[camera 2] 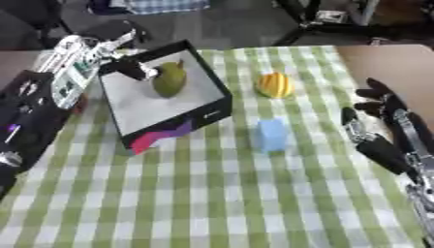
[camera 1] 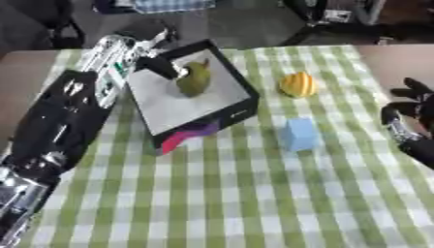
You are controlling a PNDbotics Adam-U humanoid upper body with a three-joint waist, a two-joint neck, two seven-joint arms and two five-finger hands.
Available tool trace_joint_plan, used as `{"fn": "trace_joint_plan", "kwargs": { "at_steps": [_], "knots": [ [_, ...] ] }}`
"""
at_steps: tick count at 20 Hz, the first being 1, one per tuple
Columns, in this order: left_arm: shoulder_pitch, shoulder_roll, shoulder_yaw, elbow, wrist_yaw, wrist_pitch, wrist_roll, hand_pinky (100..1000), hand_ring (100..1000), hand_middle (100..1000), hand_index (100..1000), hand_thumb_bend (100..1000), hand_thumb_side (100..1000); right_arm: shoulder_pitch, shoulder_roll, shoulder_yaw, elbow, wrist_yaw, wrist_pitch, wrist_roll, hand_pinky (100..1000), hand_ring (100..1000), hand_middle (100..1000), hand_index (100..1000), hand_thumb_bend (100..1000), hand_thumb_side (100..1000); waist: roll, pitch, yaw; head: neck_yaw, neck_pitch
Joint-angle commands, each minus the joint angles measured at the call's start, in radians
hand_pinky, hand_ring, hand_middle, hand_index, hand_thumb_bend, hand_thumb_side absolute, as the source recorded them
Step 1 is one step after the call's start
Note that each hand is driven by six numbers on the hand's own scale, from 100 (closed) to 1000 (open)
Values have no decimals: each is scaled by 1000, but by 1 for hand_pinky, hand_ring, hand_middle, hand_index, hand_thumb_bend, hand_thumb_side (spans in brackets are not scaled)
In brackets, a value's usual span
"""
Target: Pick up objects on the table and place them in the box.
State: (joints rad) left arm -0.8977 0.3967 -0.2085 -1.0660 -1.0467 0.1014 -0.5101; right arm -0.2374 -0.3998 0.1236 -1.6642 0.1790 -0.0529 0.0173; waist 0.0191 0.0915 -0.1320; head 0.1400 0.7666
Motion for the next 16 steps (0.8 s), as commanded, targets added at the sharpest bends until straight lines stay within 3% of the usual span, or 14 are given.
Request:
{"fn": "trace_joint_plan", "kwargs": {
  "at_steps": [1, 5, 9, 11, 12, 16],
  "knots": [
    [-43, 14, 34, 61, -16, -45, 12, 810, 778, 842, 939, 671, 657, -9, -12, -10, -9, -6, -3, 0, 885, 805, 845, 998, 195, 545, -15, -18, 0, 3, 3],
    [-65, 44, 55, 102, 34, -108, 72, 796, 747, 816, 937, 659, 664, -5, -14, -13, -8, -6, -3, -2, 885, 806, 845, 998, 189, 546, -14, -19, 6, -1, 3],
    [-60, 122, 53, 47, 97, -167, 89, 798, 745, 814, 936, 647, 669, -1, -16, -16, -7, -5, -4, -5, 885, 806, 845, 998, 185, 548, -11, -20, 14, -6, 3],
    [-56, 144, 51, 27, 130, -172, 78, 798, 745, 814, 936, 647, 669, -1, -17, -16, -7, -5, -4, -5, 885, 806, 845, 998, 185, 548, -10, -19, 13, -5, 3],
    [-53, 157, 56, 18, 142, -168, 72, 790, 724, 784, 924, 592, 647, 5, -21, -19, -5, -4, -3, -7, 885, 805, 845, 999, 181, 550, -6, -23, 21, -14, 3],
    [-12, 244, 78, -2, 181, -172, 23, 797, 736, 791, 925, 534, 603, 17, -28, -28, -5, -3, -4, -15, 885, 805, 845, 999, 178, 551, 4, -27, 36, -27, 3]
  ]
}}
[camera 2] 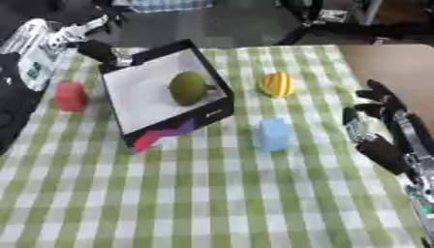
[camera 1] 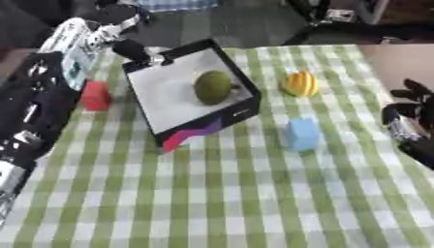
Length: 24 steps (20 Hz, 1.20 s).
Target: Pick up objects on the table and place them in the box.
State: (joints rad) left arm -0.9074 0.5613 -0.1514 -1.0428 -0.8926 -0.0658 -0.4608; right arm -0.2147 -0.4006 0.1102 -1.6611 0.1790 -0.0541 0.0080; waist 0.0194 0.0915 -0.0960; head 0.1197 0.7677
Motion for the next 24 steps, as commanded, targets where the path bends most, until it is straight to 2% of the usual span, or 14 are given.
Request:
{"fn": "trace_joint_plan", "kwargs": {
  "at_steps": [1, 6, 9, 15, 16, 18, 24],
  "knots": [
    [16, 104, 22, -16, 34, -9, -42, 800, 741, 796, 926, 525, 597, -4, -28, -14, -8, -3, -3, -6, 885, 805, 844, 999, 178, 551, 6, -27, 1, -6, 2],
    [107, 227, 34, 65, 50, -49, -117, 815, 763, 812, 931, 515, 541, -4, -30, -10, -6, -4, -4, -3, 886, 805, 844, 999, 174, 553, 12, -27, -13, 19, 2],
    [125, 262, 52, 107, 57, -59, -163, 818, 766, 811, 929, 485, 501, -7, -29, -9, -6, -6, -5, -2, 886, 805, 844, 999, 172, 553, 11, -26, -20, 23, 2],
    [110, 228, 87, 145, 54, -49, -207, 819, 767, 808, 930, 438, 436, -6, -28, -9, -5, -9, -5, -1, 886, 806, 844, 999, 169, 554, 6, -24, -22, 20, 2],
    [105, 220, 87, 151, 55, -51, -207, 822, 775, 811, 931, 454, 454, -6, -27, -9, -5, -10, -5, 0, 886, 806, 844, 999, 165, 559, 5, -24, -23, 20, 2],
    [94, 203, 83, 164, 44, -58, -209, 830, 793, 827, 941, 415, 425, -7, -27, -10, -4, -11, -5, 0, 886, 805, 844, 999, 167, 555, 2, -23, -25, 22, 2],
    [69, 159, 69, 198, -35, -72, -224, 839, 809, 839, 944, 376, 401, -9, -25, -8, -3, -15, -6, 2, 887, 806, 844, 999, 162, 557, -2, -19, -28, 25, 2]
  ]
}}
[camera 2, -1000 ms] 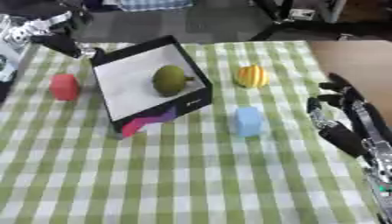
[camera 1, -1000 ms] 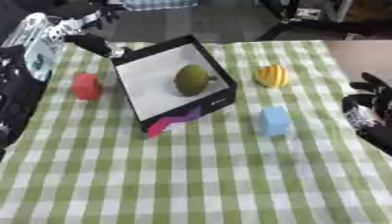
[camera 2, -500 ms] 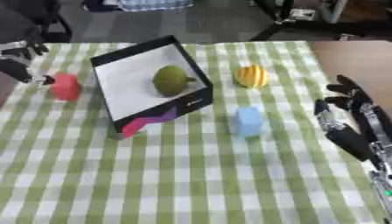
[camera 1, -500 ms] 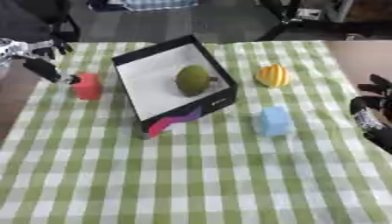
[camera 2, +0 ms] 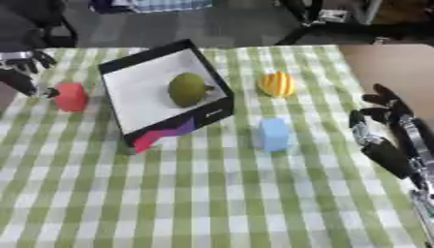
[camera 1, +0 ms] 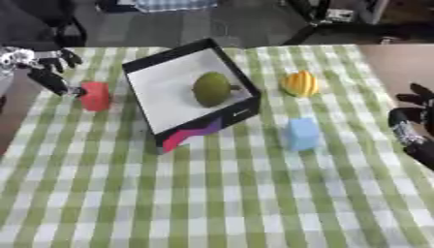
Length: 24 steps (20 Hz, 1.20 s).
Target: Pick up objects on the table and place them in the box.
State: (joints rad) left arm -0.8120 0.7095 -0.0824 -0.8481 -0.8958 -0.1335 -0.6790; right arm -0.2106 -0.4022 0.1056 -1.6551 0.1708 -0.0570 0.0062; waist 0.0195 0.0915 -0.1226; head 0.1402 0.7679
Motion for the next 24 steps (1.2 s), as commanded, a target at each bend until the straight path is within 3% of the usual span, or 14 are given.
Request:
{"fn": "trace_joint_plan", "kwargs": {
  "at_steps": [1, 10, 18, 24],
  "knots": [
    [-30, 5, 0, 11, -47, -4, -7, 840, 810, 840, 944, 370, 397, -13, -24, -3, -9, -7, -3, 5, 887, 806, 844, 1000, 161, 557, -3, -19, -2, 4, 2],
    [-44, -33, 23, 79, -170, 9, 45, 839, 808, 839, 938, 300, 371, -15, -21, -2, -7, -12, -4, 8, 887, 806, 844, 1000, 153, 561, -8, -12, -5, 4, 2],
    [-33, -68, 34, 116, -200, 18, 152, 832, 793, 827, 931, 273, 358, -16, -20, -1, -6, -16, -5, 11, 887, 806, 843, 1000, 147, 563, -10, -9, -8, 3, 2],
    [-24, -82, 28, 141, -202, 4, 159, 814, 750, 771, 893, 237, 334, -15, -19, -1, -6, -18, -6, 11, 888, 806, 843, 1000, 141, 565, -10, -9, -10, 2, 2]
  ]
}}
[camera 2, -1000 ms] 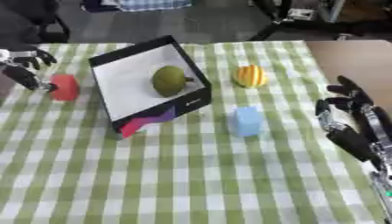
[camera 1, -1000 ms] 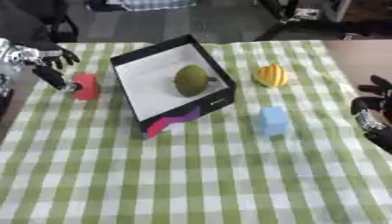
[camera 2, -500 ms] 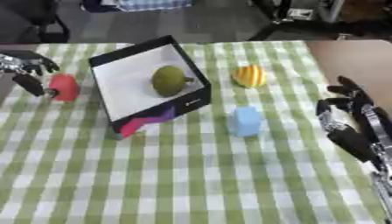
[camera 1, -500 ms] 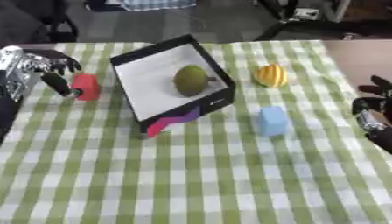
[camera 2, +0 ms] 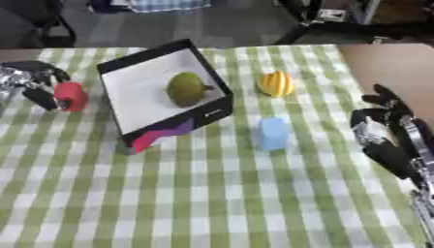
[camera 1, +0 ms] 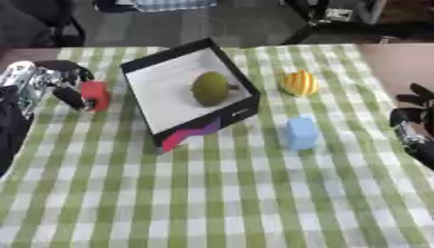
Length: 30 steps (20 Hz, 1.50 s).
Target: Pick up objects on the table and place them in the box.
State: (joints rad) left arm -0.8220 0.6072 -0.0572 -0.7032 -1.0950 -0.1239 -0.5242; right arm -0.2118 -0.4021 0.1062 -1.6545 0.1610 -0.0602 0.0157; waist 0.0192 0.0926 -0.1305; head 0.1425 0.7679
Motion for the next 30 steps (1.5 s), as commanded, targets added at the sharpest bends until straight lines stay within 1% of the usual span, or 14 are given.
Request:
{"fn": "trace_joint_plan", "kwargs": {
  "at_steps": [1, 2, 3, 5, 9, 13, 15, 17, 19, 22, 24, 26, 28, 30],
  "knots": [
    [-14, 21, 5, -9, -1, -5, 12, 786, 688, 700, 840, 211, 311, -14, -20, -2, -6, -8, -3, 2, 888, 806, 843, 1000, 140, 565, -10, -10, -2, 0, 2],
    [-14, 23, 8, -18, 3, -3, 29, 768, 657, 666, 817, 196, 300, -14, -20, -3, -6, -8, -3, 1, 888, 806, 843, 1000, 139, 565, -10, -10, -2, 0, 2],
    [-14, 26, 12, -29, 10, -1, 49, 731, 597, 597, 767, 167, 285, -13, -20, -4, -6, -8, -2, 1, 888, 806, 843, 1000, 137, 566, -10, -10, -2, 1, 2],
    [-13, 33, 19, -61, 39, 3, 91, 713, 567, 563, 736, 150, 278, -12, -20, -5, -5, -8, -3, 0, 888, 806, 843, 1000, 134, 568, -8, -10, 0, 0, 2],
    [-9, 69, 8, -169, 112, -15, 126, 702, 539, 536, 712, 138, 290, -11, -21, -6, -3, -7, -3, -1, 888, 806, 843, 1000, 130, 568, -4, -12, 3, -3, 2],
    [-21, 127, 1, -360, 193, -28, 146, 718, 533, 533, 715, 134, 303, -9, -24, -9, -1, -4, -3, -3, 889, 807, 843, 1000, 128, 568, -2, -15, 5, -10, 2],
    [-35, 138, -11, -446, 224, -33, 146, 723, 536, 534, 718, 129, 306, -8, -22, -9, -1, -7, -4, -4, 889, 807, 843, 1000, 126, 569, -2, -16, 6, -11, 2],
    [-51, 129, -44, -512, 264, -50, 126, 729, 547, 546, 727, 130, 312, -10, -20, -7, -1, -5, -4, -2, 889, 807, 843, 1000, 125, 569, -2, -18, 6, -9, 2],
    [-62, 109, -84, -547, 301, -66, 88, 732, 556, 556, 733, 129, 316, -12, -19, -4, 0, -4, -5, 1, 889, 807, 843, 1000, 124, 569, -2, -18, 4, -7, 2],
    [-73, 69, -154, -553, 320, -88, 13, 742, 581, 579, 748, 129, 320, -14, -18, -2, 2, -2, -5, 4, 889, 807, 843, 1000, 123, 570, -3, -19, -3, -4, 2],
    [-74, 43, -187, -534, 301, -98, -30, 744, 591, 589, 756, 133, 322, -14, -19, -3, 2, -1, -5, 3, 889, 807, 843, 1000, 122, 570, -3, -19, -6, -5, 2],
    [-70, 14, -198, -498, 276, -99, -52, 753, 615, 620, 783, 165, 336, -15, -18, -4, 2, -2, -5, 3, 890, 807, 843, 1000, 121, 570, -4, -19, -7, -4, 2],
    [-66, -8, -200, -458, 253, -96, -58, 772, 674, 701, 847, 277, 410, -16, -16, -3, 1, -2, -6, 4, 890, 807, 843, 1000, 120, 570, -4, -19, -8, -3, 2],
    [-61, -19, -200, -427, 224, -93, -54, 802, 741, 787, 926, 472, 541, -16, -15, -3, 1, -2, -6, 5, 890, 807, 843, 1000, 119, 570, -4, -19, -8, -4, 2]
  ]
}}
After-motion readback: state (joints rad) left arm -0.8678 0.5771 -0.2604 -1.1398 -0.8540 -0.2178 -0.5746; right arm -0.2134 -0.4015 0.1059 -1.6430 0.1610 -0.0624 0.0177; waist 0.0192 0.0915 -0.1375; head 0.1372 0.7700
